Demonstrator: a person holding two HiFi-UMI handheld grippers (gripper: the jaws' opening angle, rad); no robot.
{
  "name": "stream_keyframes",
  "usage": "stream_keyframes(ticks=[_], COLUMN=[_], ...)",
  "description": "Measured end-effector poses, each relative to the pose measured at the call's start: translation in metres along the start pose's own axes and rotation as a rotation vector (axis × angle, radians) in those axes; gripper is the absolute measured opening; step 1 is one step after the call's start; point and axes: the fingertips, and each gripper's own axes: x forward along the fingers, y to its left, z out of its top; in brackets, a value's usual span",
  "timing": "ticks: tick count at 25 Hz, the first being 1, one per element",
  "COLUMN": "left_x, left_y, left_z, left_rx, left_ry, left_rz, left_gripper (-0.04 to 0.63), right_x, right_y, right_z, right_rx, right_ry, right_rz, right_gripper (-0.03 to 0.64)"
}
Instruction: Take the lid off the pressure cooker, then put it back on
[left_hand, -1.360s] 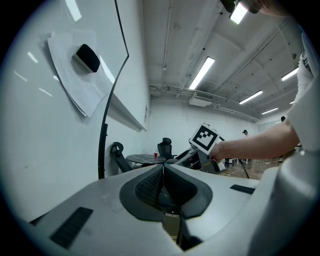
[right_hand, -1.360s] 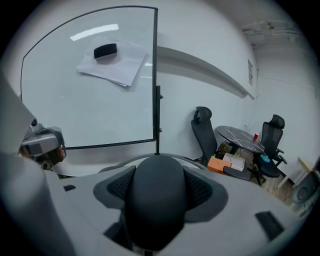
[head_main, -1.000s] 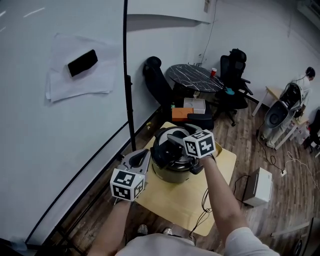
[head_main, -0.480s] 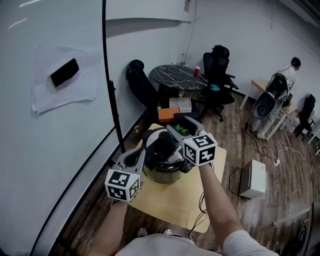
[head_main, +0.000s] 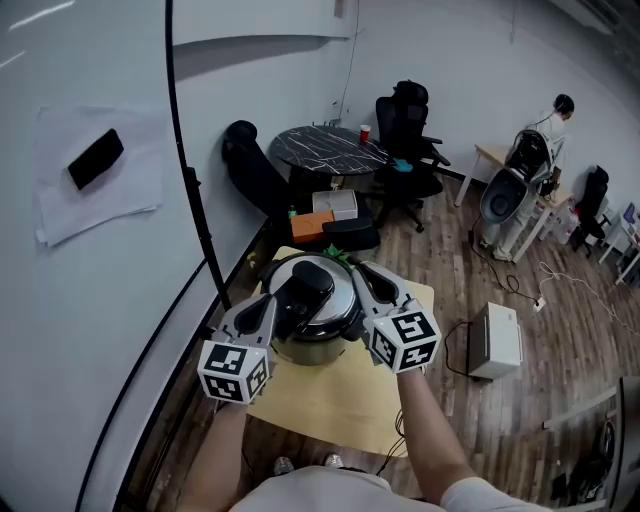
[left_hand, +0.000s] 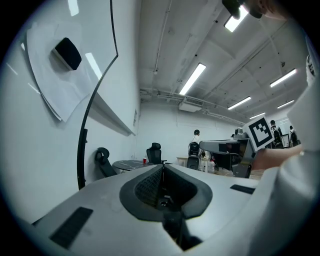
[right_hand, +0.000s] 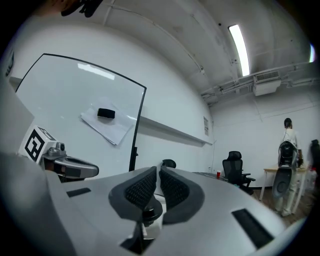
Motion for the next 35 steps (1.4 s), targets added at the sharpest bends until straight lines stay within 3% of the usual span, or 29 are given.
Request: stream_keyframes(ticks=[2,13,35], left_x=[0.001,0.0,-0.01], left_y=[-0.002,-0.01,-0.011], left_z=[-0.002,-0.013,-0.021], left_rx=[-0.008,-0.034,-0.04], left_ry=[0.003,0.013,0.028], left_rz=[-0.006,-0.011,0.015], left_gripper=[0.015,0.015,0.015], right_x=[-0.009,-0.035,-0.046], right_y=[-0.004,-0.01,0.002], right_z=[-0.007,-0.042,-0.052], right_rx=[0.009,0.034,0.079], right_ry=[0.011,0.065,0.059], right_rz=[-0.019,-0.08,-0.024], right_gripper=[0.004,0.0,0.0])
